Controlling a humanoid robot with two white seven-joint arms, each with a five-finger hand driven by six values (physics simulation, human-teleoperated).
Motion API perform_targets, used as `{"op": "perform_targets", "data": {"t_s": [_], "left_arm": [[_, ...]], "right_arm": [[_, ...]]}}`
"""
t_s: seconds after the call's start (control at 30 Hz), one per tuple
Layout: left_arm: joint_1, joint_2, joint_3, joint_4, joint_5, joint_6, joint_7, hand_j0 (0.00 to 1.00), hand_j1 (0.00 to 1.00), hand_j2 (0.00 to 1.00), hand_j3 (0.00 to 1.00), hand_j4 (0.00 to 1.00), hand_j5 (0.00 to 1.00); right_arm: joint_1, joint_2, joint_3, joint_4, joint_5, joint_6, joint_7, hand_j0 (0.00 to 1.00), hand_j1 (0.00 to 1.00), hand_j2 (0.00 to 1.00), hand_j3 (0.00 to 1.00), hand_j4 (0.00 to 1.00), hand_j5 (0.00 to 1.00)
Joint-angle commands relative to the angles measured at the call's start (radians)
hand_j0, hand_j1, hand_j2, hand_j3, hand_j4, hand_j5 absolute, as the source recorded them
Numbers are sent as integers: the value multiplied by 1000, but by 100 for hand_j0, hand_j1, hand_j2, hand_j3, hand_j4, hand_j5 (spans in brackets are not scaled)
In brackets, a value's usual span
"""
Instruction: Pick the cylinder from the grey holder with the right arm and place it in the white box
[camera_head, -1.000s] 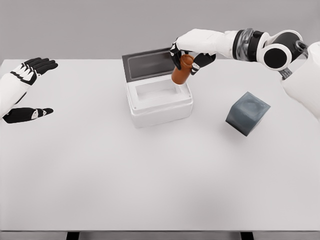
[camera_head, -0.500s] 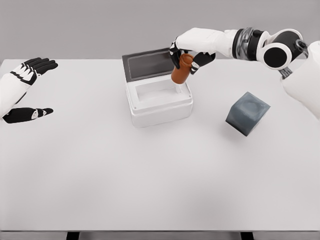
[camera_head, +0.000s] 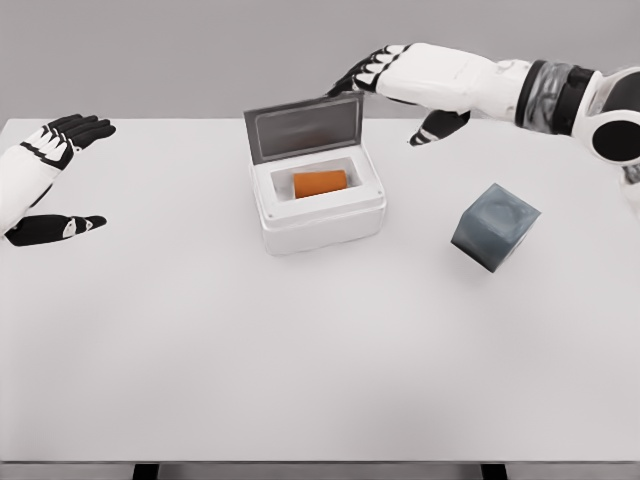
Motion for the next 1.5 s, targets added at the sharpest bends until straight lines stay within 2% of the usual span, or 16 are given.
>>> {"op": "perform_targets", "data": {"t_s": [0.0, 0.07, 0.17, 0.2, 0.23, 0.27, 0.33, 0.37, 0.47, 0.53, 0.63, 0.73, 0.9, 1.07, 1.3, 1.47], "left_arm": [[-2, 4, 1, 0, 7, 0, 0, 100, 100, 100, 100, 100, 100], [-3, 5, -8, 0, 5, 0, -7, 100, 100, 100, 100, 100, 100], [-43, -4, -95, -1, 52, 0, -95, 100, 100, 100, 100, 100, 100], [-61, -6, -124, 0, 77, 0, -109, 100, 100, 100, 100, 100, 100], [-121, -1, -215, 0, 209, 0, -174, 100, 100, 100, 100, 100, 100], [-169, 1, -269, 0, 334, 0, -269, 100, 100, 100, 100, 100, 100], [-222, -2, -284, -1, 512, 0, -393, 100, 100, 100, 100, 100, 100], [-245, -1, -284, -1, 589, 8, -412, 100, 100, 100, 100, 100, 100], [-298, -1, -286, -4, 729, 197, -441, 100, 100, 100, 100, 100, 100], [-374, -4, -286, 0, 792, 341, -487, 100, 100, 100, 100, 100, 100], [-468, -9, -330, 57, 795, 433, -488, 100, 100, 100, 100, 100, 100], [-594, -68, -473, 209, 797, 450, -488, 100, 100, 100, 100, 100, 100], [-690, -157, -617, 378, 792, 450, -488, 100, 100, 100, 100, 100, 100], [-719, -197, -646, 461, 781, 453, -488, 100, 100, 100, 100, 100, 100], [-741, -226, -646, 467, 698, 439, -485, 100, 100, 100, 100, 100, 100], [-742, -226, -646, 453, 700, 379, -485, 100, 100, 100, 100, 100, 100]], "right_arm": [[9, -88, -94, -48, -5, -4, -1, 100, 100, 100, 100, 100, 100], [92, -126, -118, -41, -3, -7, -1, 100, 100, 100, 100, 100, 100], [323, -110, -386, -36, 1, -33, -1, 100, 100, 100, 100, 100, 100], [354, -96, -423, -35, 3, -38, -1, 100, 100, 100, 100, 100, 100], [407, -63, -476, -30, 6, -61, -1, 100, 100, 100, 100, 100, 100], [410, -62, -486, -28, 5, -76, -1, 100, 100, 100, 100, 100, 100], [417, -62, -491, -28, 6, -78, -1, 100, 100, 100, 100, 100, 100], [419, -60, -491, -28, 5, -76, -1, 100, 100, 100, 100, 100, 100], [422, -48, -483, -18, 6, -70, -1, 100, 100, 100, 100, 100, 100], [436, -31, -482, -16, 6, -65, -1, 100, 100, 100, 100, 100, 100], [436, -31, -480, 4, 8, -65, -1, 100, 100, 100, 100, 100, 100], [437, -30, -479, 2, 6, -65, -1, 100, 100, 100, 100, 100, 100], [451, -33, -476, 2, 6, -67, -1, 100, 100, 100, 100, 100, 100], [454, -42, -477, -7, -3, -68, -1, 100, 100, 100, 100, 100, 100], [457, -33, -479, -10, -5, -65, -1, 100, 100, 100, 100, 100, 100], [465, -34, -482, -24, -6, -68, -1, 100, 100, 100, 100, 100, 100]]}}
